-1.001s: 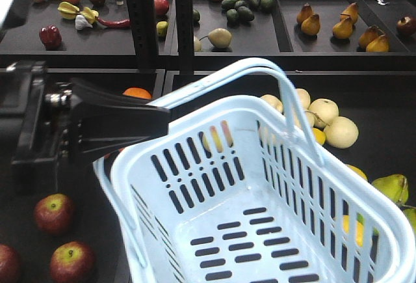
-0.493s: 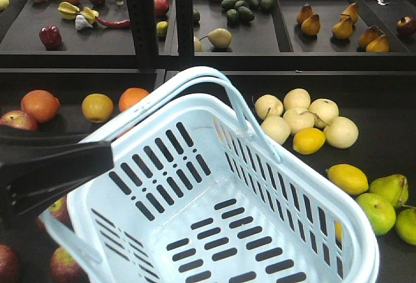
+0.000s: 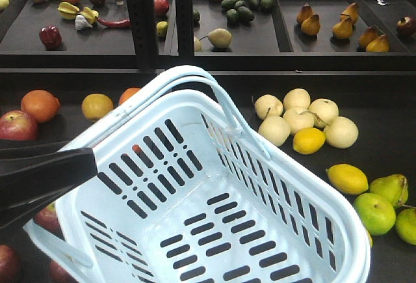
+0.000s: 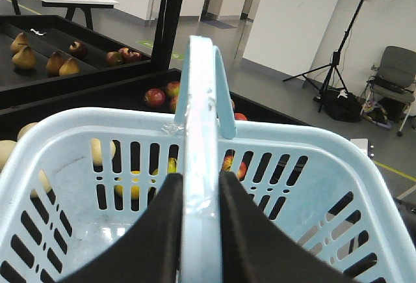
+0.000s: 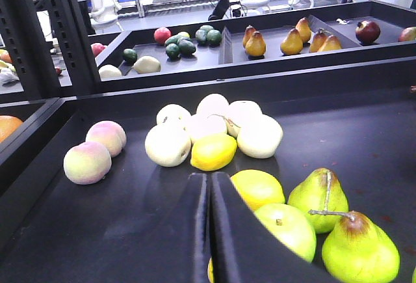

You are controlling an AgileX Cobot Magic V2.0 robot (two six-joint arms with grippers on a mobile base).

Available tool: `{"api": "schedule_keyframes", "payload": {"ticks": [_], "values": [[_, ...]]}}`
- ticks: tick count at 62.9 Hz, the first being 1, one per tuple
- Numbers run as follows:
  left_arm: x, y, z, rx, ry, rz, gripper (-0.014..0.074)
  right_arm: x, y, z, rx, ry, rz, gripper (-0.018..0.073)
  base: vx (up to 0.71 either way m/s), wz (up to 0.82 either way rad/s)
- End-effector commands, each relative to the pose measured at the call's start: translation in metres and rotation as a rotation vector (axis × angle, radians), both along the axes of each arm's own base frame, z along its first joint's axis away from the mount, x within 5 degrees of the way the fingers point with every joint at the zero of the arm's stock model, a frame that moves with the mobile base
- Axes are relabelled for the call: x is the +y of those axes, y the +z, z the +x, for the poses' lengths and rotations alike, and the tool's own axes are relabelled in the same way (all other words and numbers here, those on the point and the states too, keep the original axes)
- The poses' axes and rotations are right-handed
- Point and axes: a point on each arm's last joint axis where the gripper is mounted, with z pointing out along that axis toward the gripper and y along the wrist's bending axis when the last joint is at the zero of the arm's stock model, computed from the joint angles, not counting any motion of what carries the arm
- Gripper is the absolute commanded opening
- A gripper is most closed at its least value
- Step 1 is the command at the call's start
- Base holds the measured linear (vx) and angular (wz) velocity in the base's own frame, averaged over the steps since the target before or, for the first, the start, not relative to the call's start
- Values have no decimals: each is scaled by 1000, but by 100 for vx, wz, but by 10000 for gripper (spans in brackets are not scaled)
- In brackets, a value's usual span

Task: Pick three apples into basket with both arms
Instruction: 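Hold the basket in the left gripper while turning the base away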

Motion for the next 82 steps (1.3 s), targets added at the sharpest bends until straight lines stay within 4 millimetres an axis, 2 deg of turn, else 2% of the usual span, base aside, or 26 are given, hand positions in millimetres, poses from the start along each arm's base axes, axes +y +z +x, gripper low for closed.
{"api": "schedule_keyframes", "payload": {"ticks": [1, 82], "values": [[2, 9, 1, -40, 35, 2, -8, 1, 3, 0, -76, 9, -17, -5, 0, 0], [2, 9, 1, -40, 34, 2, -7, 1, 3, 0, -75, 9, -17, -5, 0, 2]]}}
